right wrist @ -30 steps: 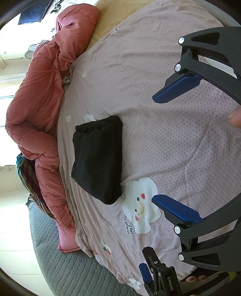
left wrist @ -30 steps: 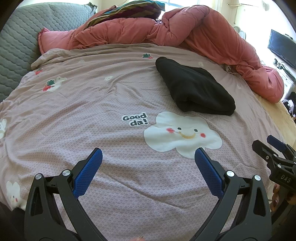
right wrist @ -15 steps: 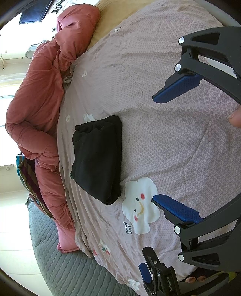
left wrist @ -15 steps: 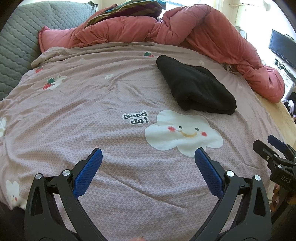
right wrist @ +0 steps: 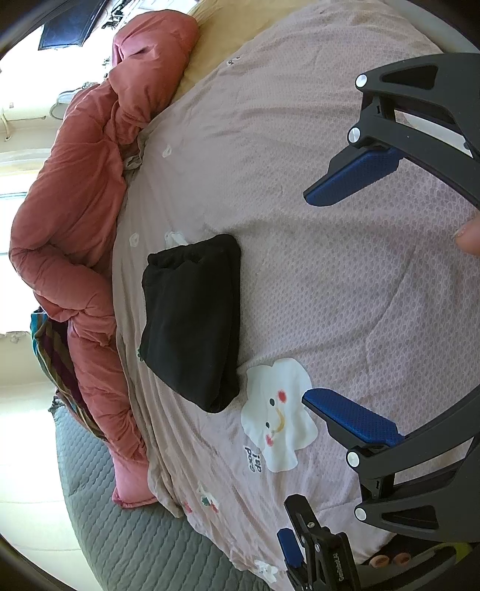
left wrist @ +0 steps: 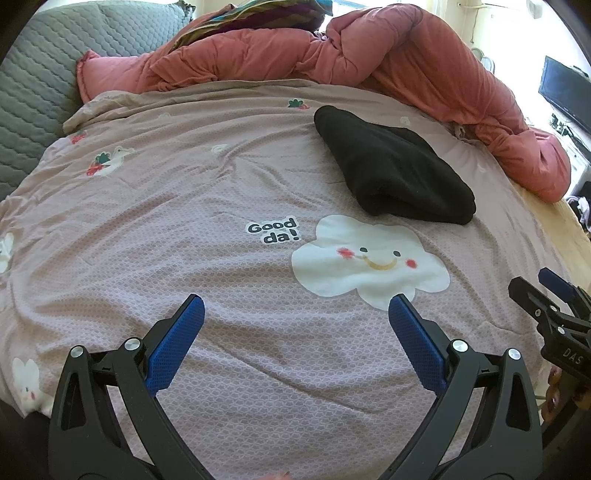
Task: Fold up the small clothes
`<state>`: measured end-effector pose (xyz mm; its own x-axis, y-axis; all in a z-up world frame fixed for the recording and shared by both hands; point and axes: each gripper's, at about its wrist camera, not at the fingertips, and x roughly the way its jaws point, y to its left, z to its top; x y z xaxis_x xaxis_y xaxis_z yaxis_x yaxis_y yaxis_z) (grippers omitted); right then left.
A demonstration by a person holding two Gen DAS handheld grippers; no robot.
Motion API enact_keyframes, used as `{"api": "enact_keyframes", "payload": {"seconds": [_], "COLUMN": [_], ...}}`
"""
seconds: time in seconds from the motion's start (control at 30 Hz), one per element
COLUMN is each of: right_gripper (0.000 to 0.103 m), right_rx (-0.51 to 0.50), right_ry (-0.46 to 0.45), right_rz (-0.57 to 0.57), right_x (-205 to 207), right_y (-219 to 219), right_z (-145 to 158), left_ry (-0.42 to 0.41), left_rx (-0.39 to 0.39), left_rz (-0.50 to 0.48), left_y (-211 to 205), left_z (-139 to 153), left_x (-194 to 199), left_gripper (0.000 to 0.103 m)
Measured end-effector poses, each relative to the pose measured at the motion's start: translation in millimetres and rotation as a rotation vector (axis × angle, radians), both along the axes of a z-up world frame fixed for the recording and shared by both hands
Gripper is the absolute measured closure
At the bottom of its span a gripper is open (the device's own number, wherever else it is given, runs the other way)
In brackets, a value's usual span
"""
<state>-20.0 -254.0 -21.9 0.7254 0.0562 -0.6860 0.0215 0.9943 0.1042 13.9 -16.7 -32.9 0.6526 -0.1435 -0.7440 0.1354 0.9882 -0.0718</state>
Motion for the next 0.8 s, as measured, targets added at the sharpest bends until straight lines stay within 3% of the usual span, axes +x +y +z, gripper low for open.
{"api": "enact_keyframes", "payload": {"seconds": [0.17, 0.37, 0.53, 0.63, 0.8], "right_gripper": [0.005, 0.005, 0.005, 0.005, 0.005], "right_rx": [-0.005, -0.047, -0.047, -0.11, -0.172], "right_ry": [0.005, 0.029, 0.07, 0.076, 0.176], "right_rz": [-0.047, -0.216, -0.517, -0.744, -1.089], "right_x": [-2, -17, -55, -94, -166], "right_y": [-12, -60, -151, -217, -319], "right_z": [-1, -3, -9, -7, -22], "left_ry": [0.01, 0.036, 0.044, 0.076, 0.05], "left_rx": [0.021, -0.014, -0.08, -0.105, -0.005], "left_rz": [0.015, 0.039, 0.139, 0.237, 0.506], "left_y": [-1, 12, 58, 111, 230], "left_z": [-1, -2, 1, 3, 8], "left_x": [1, 8, 27, 50, 81], "left_gripper": [0.009, 0.009, 0.009, 0.009, 0.009]}}
